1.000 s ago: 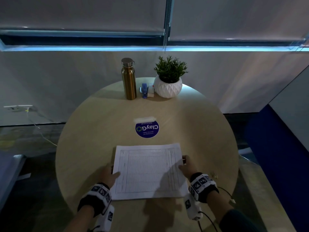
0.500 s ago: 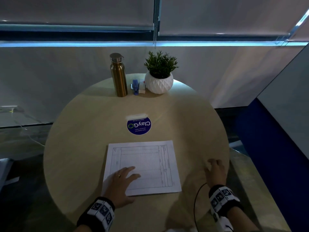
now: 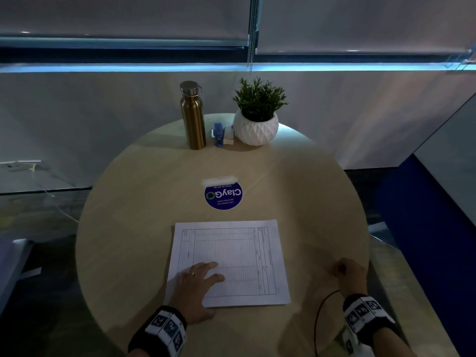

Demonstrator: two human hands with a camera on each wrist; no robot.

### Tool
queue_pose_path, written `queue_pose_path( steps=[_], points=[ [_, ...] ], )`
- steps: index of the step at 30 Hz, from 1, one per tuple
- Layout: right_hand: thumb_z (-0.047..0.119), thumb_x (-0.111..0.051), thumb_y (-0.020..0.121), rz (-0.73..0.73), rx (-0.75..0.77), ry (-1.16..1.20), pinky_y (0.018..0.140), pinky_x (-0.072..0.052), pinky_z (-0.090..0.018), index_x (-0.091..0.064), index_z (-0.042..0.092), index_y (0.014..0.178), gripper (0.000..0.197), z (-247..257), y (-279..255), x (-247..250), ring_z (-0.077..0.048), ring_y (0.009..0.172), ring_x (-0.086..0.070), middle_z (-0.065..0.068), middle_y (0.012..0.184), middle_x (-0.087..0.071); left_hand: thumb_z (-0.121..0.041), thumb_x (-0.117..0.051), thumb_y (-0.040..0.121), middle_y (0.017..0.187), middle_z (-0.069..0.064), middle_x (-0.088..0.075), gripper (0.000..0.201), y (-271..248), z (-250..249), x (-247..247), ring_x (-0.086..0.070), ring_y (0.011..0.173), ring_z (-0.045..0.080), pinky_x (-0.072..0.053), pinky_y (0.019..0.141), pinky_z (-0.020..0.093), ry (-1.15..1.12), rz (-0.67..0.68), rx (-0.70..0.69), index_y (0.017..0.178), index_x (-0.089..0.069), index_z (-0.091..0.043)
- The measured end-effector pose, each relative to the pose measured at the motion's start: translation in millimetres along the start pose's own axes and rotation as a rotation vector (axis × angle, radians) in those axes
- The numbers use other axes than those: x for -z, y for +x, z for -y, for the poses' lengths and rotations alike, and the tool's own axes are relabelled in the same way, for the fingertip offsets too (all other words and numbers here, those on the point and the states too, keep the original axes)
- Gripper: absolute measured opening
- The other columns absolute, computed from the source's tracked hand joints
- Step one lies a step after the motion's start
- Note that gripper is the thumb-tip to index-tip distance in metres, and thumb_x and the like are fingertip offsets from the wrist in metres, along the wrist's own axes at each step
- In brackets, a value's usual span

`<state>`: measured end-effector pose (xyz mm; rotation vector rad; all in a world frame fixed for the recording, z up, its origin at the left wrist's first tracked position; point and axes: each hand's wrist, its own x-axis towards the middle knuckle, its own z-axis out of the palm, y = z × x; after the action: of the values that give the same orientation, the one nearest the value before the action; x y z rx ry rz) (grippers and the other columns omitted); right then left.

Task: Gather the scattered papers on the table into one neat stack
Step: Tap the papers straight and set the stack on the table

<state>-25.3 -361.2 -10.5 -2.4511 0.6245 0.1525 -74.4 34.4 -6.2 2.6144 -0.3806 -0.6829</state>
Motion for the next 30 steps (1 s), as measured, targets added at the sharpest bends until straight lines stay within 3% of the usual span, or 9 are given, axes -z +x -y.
queue_pose_path(
  steps=[4,6,7,9,13,15,19,25,30],
  points=[
    [-0.002,-0.068,0.077,-0.010,0.062,-0.013,0.076,-0.044,-0.033,-0.048,0.026,0.059,0.038,11,-9,5,-0.026,0.079,-0.056,-0.013,0.090,-0.061,-0.059,-0.059,0.066,0.140,-0.027,-0.004,0.075,-3,-7,12,0.002,0.131,0.001,0.000,0.115,0.043,-0.024,0.066,-0.001,0.134,-0.028,-0.048],
    [-0.002,-0.070,0.076,-0.019,0.211,-0.014,0.074,-0.043,-0.022,-0.057,0.019,0.070,0.026,34,-26,7,-0.016,0.078,-0.058,-0.003,0.089,-0.060,-0.054,-0.059,0.074,0.142,-0.023,-0.014,0.065,0,-9,25,-0.009,0.133,0.003,-0.010,0.116,0.040,-0.047,0.102,0.009,0.133,-0.037,-0.040],
    [-0.003,-0.068,0.077,0.028,0.300,-0.020,0.074,-0.041,-0.012,-0.062,0.014,0.076,0.018,50,-38,6,-0.007,0.076,-0.057,0.000,0.086,-0.059,-0.047,-0.058,0.079,0.144,-0.018,-0.024,0.057,4,-11,33,-0.020,0.134,0.006,-0.019,0.114,0.038,-0.047,0.096,0.018,0.132,-0.042,-0.034],
    [-0.005,-0.059,0.082,0.155,0.513,0.003,0.071,-0.046,-0.008,-0.061,0.005,0.077,0.012,84,-65,-3,0.001,0.072,-0.056,0.000,0.082,-0.057,-0.028,-0.052,0.087,0.136,-0.006,-0.045,0.039,18,-16,52,-0.043,0.125,0.014,-0.035,0.103,0.035,-0.054,-0.033,0.070,0.126,-0.048,-0.025],
    [0.023,-0.047,0.087,0.568,0.937,-0.079,0.079,-0.053,-0.024,-0.066,0.011,0.080,0.024,129,-116,-41,-0.011,0.084,-0.062,-0.004,0.091,-0.066,-0.006,-0.046,0.088,0.130,0.006,-0.051,0.035,65,-19,86,-0.049,0.119,0.023,-0.040,0.098,0.039,-0.107,-0.290,0.139,0.122,-0.051,-0.011],
    [0.017,-0.054,0.088,0.853,0.977,-0.157,0.085,-0.050,-0.030,-0.067,0.005,0.087,0.018,143,-136,-55,-0.022,0.091,-0.061,-0.011,0.100,-0.064,-0.004,-0.046,0.086,0.130,0.011,-0.049,0.038,92,-15,94,-0.048,0.118,0.028,-0.042,0.096,0.042,-0.076,-0.295,0.107,0.124,-0.049,-0.006],
    [0.007,-0.059,0.087,1.110,0.940,-0.182,0.085,-0.038,-0.024,-0.068,-0.003,0.093,0.014,159,-152,-77,-0.031,0.096,-0.059,-0.019,0.104,-0.063,-0.006,-0.049,0.085,0.132,0.013,-0.045,0.045,123,-9,93,-0.047,0.119,0.031,-0.043,0.093,0.043,0.052,-0.193,0.060,0.129,-0.041,-0.005],
    [0.005,-0.057,0.089,1.154,0.869,-0.184,0.095,-0.040,-0.037,-0.065,-0.007,0.102,0.019,173,-153,-90,-0.037,0.107,-0.053,-0.023,0.114,-0.059,-0.010,-0.048,0.088,0.129,0.013,-0.042,0.032,137,-2,85,-0.042,0.120,0.030,-0.039,0.097,0.044,0.257,-0.057,0.089,0.119,-0.046,-0.004],
    [0.001,-0.062,0.084,1.134,0.835,-0.110,0.087,-0.042,-0.032,-0.067,-0.011,0.094,0.016,180,-143,-91,-0.040,0.099,-0.058,-0.029,0.106,-0.060,-0.011,-0.049,0.086,0.128,0.013,-0.041,0.032,140,2,81,-0.039,0.119,0.030,-0.038,0.096,0.041,0.257,-0.056,0.093,0.118,-0.048,-0.006]
  ],
)
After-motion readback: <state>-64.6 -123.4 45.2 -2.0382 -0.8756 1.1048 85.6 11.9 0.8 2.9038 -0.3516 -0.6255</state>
